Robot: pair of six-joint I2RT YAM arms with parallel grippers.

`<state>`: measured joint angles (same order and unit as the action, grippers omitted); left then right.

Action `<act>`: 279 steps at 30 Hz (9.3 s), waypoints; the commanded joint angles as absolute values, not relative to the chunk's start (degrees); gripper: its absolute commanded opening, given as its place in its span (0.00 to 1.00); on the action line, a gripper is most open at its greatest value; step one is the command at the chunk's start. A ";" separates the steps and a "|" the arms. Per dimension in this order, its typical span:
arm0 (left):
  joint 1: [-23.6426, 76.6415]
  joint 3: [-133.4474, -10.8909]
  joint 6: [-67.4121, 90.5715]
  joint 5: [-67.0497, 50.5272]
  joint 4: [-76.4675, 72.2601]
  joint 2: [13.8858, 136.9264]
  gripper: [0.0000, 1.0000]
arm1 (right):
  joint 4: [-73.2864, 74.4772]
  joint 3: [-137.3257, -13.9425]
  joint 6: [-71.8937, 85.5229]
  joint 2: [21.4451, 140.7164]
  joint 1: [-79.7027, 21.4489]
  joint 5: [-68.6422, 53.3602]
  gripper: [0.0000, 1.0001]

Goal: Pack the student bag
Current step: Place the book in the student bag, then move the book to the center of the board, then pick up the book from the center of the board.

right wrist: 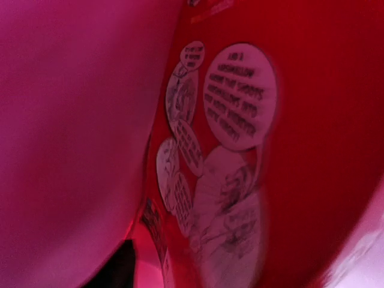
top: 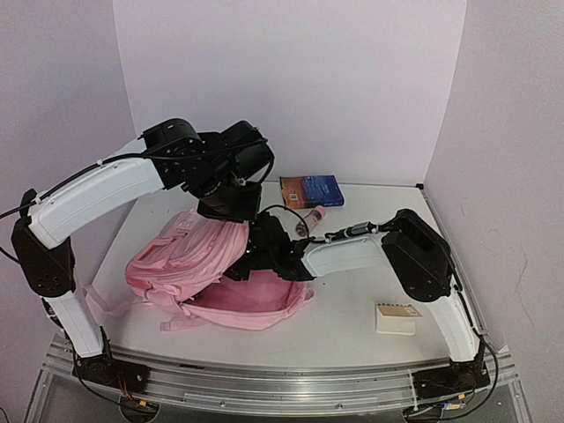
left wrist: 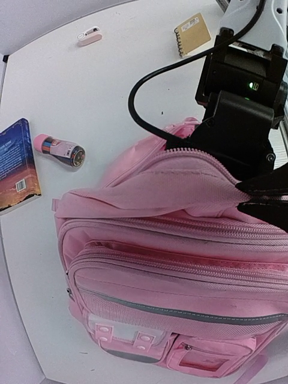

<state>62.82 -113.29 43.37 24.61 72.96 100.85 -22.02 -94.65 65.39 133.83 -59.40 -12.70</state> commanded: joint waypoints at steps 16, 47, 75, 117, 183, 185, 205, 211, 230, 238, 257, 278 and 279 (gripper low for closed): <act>61.36 -109.97 42.50 26.40 64.57 94.14 0.00 | -8.23 -78.83 51.52 114.34 -59.83 -9.97 0.66; 61.26 -107.16 41.75 24.54 61.59 92.76 0.00 | 10.02 -101.19 34.81 131.48 -52.47 -1.36 0.35; 60.81 -103.12 42.02 22.73 57.82 91.55 0.00 | 13.67 -116.17 29.62 139.92 -62.66 1.45 0.33; 41.08 -112.31 36.36 0.25 27.71 121.06 1.00 | 23.57 -80.75 25.97 102.93 -21.94 -5.20 0.97; 51.04 -120.78 45.19 -18.05 13.18 150.27 0.00 | 9.54 -69.63 27.74 111.24 -17.08 -24.41 0.37; 52.16 -116.36 45.71 -18.53 12.53 147.39 0.00 | 9.66 -65.41 29.16 107.72 -17.13 -20.63 0.39; 64.75 -87.94 50.94 -19.85 4.74 130.18 0.00 | 14.64 -76.82 18.87 118.62 -16.96 -17.52 0.38; 64.78 -92.35 48.70 -17.59 8.08 130.70 0.04 | 16.18 -83.90 17.84 121.98 -16.96 -16.18 0.40; 58.82 -105.75 37.61 -5.20 22.55 124.86 1.00 | 26.06 -66.25 30.21 93.19 -16.88 -11.51 0.92; 51.38 -116.70 33.61 -13.05 22.90 136.39 0.93 | 23.69 -54.24 38.05 86.77 -16.87 -16.05 0.91; 50.84 -115.03 37.33 -22.39 21.07 144.71 0.32 | 2.97 -49.84 48.49 101.10 -17.05 -24.59 0.88; 52.40 -99.77 48.90 -22.33 10.71 139.98 0.01 | -42.29 -41.35 68.50 95.99 -18.09 -37.21 0.75; 52.39 -99.48 49.34 -22.27 10.43 139.87 0.01 | -42.72 -41.01 68.20 95.10 -18.13 -36.92 0.74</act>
<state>48.89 -102.82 46.79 -18.04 7.41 138.12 -24.93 -39.72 64.78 100.92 -15.79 -28.09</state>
